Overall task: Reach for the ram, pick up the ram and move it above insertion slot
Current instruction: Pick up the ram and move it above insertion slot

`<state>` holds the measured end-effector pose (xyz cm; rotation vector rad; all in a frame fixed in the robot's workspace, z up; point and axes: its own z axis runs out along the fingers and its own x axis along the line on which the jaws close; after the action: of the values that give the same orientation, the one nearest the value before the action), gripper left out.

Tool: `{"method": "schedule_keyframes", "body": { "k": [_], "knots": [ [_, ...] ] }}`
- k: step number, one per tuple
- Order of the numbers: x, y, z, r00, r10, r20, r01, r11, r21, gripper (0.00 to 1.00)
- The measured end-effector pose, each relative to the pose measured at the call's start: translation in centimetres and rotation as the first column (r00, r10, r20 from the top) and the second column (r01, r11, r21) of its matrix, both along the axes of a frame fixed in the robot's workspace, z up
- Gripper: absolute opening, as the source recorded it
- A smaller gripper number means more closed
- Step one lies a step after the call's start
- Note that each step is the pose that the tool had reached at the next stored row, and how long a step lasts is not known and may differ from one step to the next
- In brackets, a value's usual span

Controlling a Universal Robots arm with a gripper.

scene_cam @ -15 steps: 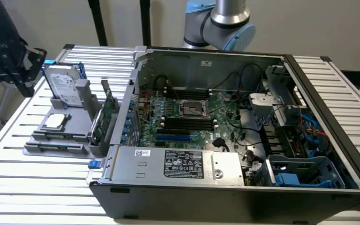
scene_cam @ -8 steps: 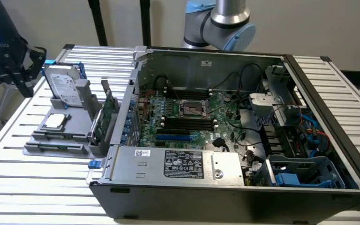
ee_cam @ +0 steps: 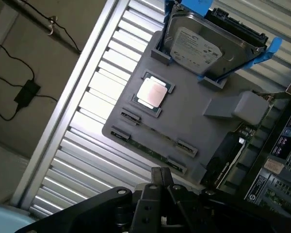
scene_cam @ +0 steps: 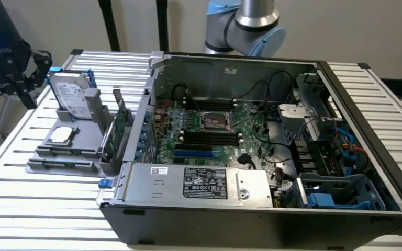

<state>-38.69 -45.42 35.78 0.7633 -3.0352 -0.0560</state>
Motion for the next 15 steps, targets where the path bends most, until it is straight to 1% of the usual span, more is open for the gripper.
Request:
{"method": "schedule_keyframes", "body": {
  "k": [2, 4, 7, 9, 11, 15],
  "knots": [
    [0.0, 0.0, -0.02, 0.9993, 0.036, 0.0, -0.036, 0.9993, 0.0, 0.11],
    [0.0, 0.0, -0.03, 0.9974, 0.072, 0.0, -0.072, 0.9974, 0.0, 0.11],
    [0.0, 0.0, -0.06, 0.9919, 0.127, -0.0001, -0.127, 0.9919, 0.0, 0.11],
    [0.0, 0.0, -0.08, 0.9867, 0.163, 0.0, -0.163, 0.9867, 0.0001, 0.11],
    [0.0, 0.0, -0.1, 0.9802, 0.198, 0.0, -0.198, 0.9802, 0.0, 0.11],
    [0.0, 0.0, -0.14, 0.9631, 0.269, 0.0, -0.269, 0.9631, 0.0, 0.11]
  ]
}}
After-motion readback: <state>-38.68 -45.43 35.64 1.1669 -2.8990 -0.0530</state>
